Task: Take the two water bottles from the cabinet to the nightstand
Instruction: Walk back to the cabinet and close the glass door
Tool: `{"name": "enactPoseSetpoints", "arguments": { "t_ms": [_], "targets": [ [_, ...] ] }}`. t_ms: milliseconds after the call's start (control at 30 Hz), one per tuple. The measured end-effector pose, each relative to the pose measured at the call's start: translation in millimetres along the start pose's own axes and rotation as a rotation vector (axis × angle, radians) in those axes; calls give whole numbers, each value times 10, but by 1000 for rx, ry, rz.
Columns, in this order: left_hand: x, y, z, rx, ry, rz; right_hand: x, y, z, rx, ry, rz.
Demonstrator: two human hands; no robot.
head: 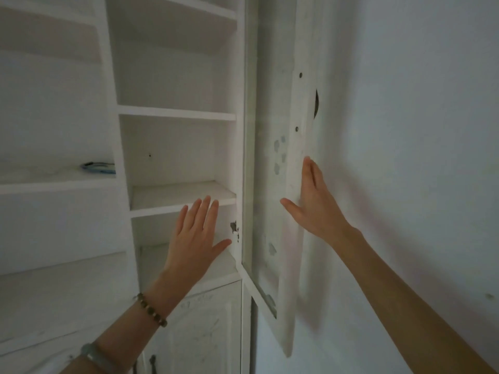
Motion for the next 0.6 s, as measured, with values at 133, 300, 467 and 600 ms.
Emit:
{"name": "enactPoseSetpoints", "arguments": {
  "t_ms": [133, 300, 467, 600],
  "targets": [
    [195, -108, 25, 9, 37, -41, 214, -33, 161, -1, -13, -130],
    [477, -229, -79, 13, 59, -117, 579, 20, 422, -27, -28, -281],
    [717, -433, -172, 31, 119, -171, 942, 161, 759, -47, 7, -362],
    [891, -594, -246, 62, 187, -212, 1223, 301, 1007, -62, 15, -428]
  ]
}}
Point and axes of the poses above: each hand's wrist, its own y-axis towards the middle knuckle, its own z-axis out of the palm, x = y × z, the point moved 1 cm from there along y, towards the middle knuckle, and after that the axes turned 3 degrees about x, right-handed, at the moved point
